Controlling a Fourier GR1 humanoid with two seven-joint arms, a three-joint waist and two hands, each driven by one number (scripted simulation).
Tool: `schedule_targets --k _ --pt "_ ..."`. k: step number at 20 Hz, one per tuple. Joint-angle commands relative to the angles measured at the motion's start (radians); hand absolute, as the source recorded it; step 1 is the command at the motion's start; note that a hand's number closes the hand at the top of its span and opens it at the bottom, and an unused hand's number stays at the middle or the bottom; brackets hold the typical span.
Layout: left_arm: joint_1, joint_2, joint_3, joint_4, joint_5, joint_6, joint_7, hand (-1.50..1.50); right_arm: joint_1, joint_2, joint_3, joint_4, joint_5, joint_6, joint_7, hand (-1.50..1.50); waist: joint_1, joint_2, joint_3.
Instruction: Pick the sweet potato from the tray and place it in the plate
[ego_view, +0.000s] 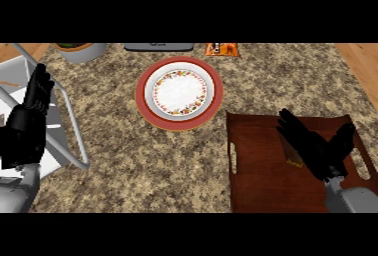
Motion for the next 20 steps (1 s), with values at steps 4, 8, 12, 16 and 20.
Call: schedule_targets --k 4,8,12,16,20 --pt "-0.009 -0.028 -0.056 0.006 0.025 -0.066 0.008 0.0 -0.227 0.081 0.069 0.016 0.355 -0.361 -0.059 -1.5 0.004 0.065 -0.001" --pt "0.011 -0.036 -0.096 -0.001 0.035 -0.095 0.024 0.0 -0.257 -0.237 0.24 0.065 0.681 -0.265 -0.039 1.5 0.041 0.063 -0.055" --pt "0.008 -0.072 -0.098 0.085 0.09 -0.148 -0.003 0.0 -0.227 -0.004 0.289 0.16 0.886 -0.646 0.072 -1.5 -0.001 0.072 -0.001" --pt "-0.058 -0.087 -0.081 0.152 0.097 -0.177 -0.008 0.0 -0.201 0.049 0.421 0.224 1.123 -0.743 0.156 -1.5 -0.016 0.06 0.001" --pt "-0.047 -0.089 -0.066 0.197 0.091 -0.19 -0.038 0.0 -0.26 0.025 0.46 0.222 1.349 -0.738 0.325 -1.5 -0.015 0.055 0.0"
